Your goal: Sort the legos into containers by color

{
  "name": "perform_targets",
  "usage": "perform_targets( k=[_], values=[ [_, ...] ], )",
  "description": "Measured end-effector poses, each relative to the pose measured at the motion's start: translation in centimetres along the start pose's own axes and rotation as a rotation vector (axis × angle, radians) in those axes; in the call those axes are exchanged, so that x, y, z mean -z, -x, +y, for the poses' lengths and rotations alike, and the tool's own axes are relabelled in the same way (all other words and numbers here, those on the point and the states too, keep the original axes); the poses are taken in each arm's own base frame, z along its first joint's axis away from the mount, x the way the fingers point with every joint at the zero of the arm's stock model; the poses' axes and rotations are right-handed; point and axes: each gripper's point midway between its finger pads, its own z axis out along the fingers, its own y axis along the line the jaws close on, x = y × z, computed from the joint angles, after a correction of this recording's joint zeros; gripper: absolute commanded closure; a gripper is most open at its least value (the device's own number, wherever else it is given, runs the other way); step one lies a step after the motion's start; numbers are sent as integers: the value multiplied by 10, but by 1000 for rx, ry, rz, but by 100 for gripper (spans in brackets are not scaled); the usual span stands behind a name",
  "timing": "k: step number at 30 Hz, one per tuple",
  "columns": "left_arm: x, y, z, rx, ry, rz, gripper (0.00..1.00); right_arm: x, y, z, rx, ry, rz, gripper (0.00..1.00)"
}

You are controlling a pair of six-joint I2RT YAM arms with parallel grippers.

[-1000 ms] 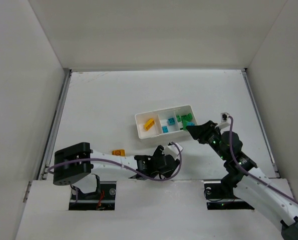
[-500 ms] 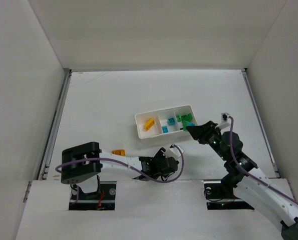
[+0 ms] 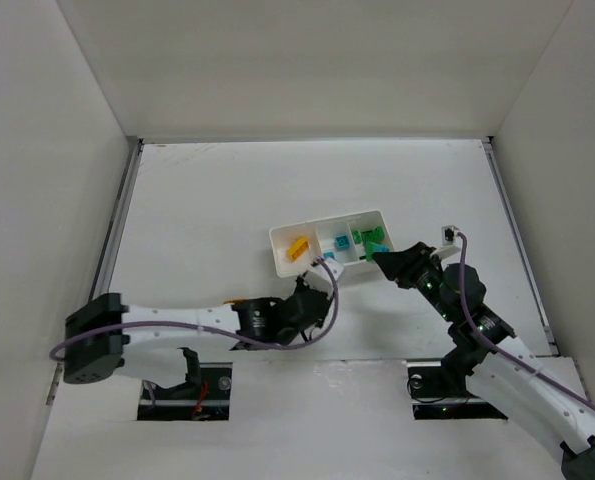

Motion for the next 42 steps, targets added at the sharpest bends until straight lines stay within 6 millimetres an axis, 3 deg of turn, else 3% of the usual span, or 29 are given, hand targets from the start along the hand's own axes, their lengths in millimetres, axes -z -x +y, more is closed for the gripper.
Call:
perform_targets(
  k=[4, 7, 9, 11, 15, 19, 23, 26, 31, 37, 42],
  values=[
    [19, 74, 53, 228, 82, -209, 86, -1, -1, -1, 0, -5, 3, 73],
    [16, 98, 102, 355, 193, -281, 85, -2, -3, -3, 0, -10, 9, 73],
    [3, 99, 130, 402, 266, -269, 85, -2, -6, -5, 1, -15, 16, 73],
    [-13, 93, 144, 420, 303, -230, 80, -1, -8, -7, 2, -19, 22, 73],
    [-44, 72, 157, 435, 328, -131, 58, -2, -12, -7, 3, -16, 32, 73],
    [-50, 66, 159, 454, 323, -107, 48, -5, -16, -8, 2, -21, 47, 73],
    [-40, 81, 153, 494, 287, -155, 48, -11, -27, -10, 1, -33, 84, 74],
    [-23, 100, 137, 564, 216, -232, 48, -16, -37, -9, -9, -34, 115, 74],
    [2, 116, 98, 763, 16, -338, 43, -26, -42, 10, -55, 22, 136, 74],
    [-1, 104, 85, 1003, -118, -337, 39, -37, -37, 39, -140, 124, 144, 74],
    [-5, 116, 77, 1161, -238, -360, 38, -40, -33, 56, -198, 185, 143, 73]
  ],
)
